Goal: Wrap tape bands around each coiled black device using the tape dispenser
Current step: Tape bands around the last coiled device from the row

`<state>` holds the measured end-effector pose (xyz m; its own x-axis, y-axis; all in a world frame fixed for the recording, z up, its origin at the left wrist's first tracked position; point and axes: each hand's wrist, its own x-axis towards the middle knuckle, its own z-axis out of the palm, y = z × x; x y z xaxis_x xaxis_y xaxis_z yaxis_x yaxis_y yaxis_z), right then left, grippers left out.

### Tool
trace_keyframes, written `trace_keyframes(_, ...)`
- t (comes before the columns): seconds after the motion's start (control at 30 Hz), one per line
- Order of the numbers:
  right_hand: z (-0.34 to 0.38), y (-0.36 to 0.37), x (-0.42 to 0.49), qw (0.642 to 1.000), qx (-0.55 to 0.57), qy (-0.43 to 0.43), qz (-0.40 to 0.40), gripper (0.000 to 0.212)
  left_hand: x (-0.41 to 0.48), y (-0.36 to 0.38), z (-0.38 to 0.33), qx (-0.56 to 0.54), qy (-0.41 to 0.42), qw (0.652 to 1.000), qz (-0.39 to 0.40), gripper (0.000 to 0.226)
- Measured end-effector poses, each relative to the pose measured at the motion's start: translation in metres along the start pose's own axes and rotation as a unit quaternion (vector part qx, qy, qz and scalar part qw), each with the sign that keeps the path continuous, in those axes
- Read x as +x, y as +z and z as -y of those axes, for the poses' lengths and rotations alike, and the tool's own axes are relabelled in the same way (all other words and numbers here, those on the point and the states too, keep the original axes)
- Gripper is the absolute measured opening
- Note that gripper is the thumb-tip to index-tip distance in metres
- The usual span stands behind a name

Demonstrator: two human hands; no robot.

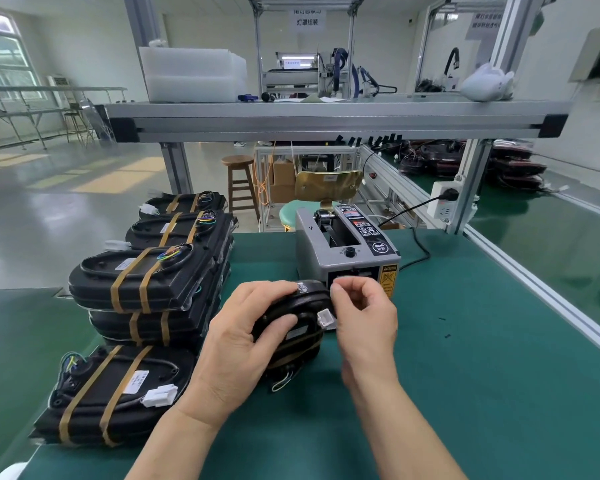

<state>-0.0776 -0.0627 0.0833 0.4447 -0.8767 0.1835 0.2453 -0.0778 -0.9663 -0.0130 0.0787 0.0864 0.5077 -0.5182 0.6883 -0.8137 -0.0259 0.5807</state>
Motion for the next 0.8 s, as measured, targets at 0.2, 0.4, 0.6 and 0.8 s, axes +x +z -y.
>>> trace_keyframes(0.2, -0.025, -0.023, -0.012, 0.989, 0.032, 0.044, 0.134, 0.042, 0.001, 0.001, -0.001, 0.004, -0.023, 1.000, 0.001, 0.041)
trace_keyframes(0.4, -0.034, -0.037, -0.015, 0.972, -0.029, 0.021, 0.231, 0.057, 0.003, 0.008, 0.001, -0.198, -0.097, 0.973, -0.064, 0.037)
trace_keyframes(0.6, -0.020, -0.042, -0.008, 0.961, -0.110, -0.158, 0.200, 0.051, 0.004, -0.001, 0.010, -0.250, -0.118, 0.959, -0.060, 0.035)
trace_keyframes(0.8, -0.017, -0.046, -0.004, 0.868, -0.329, -0.321, 0.190, 0.056, -0.005, -0.003, 0.023, -0.060, -0.148, 0.984, 0.083, 0.068)
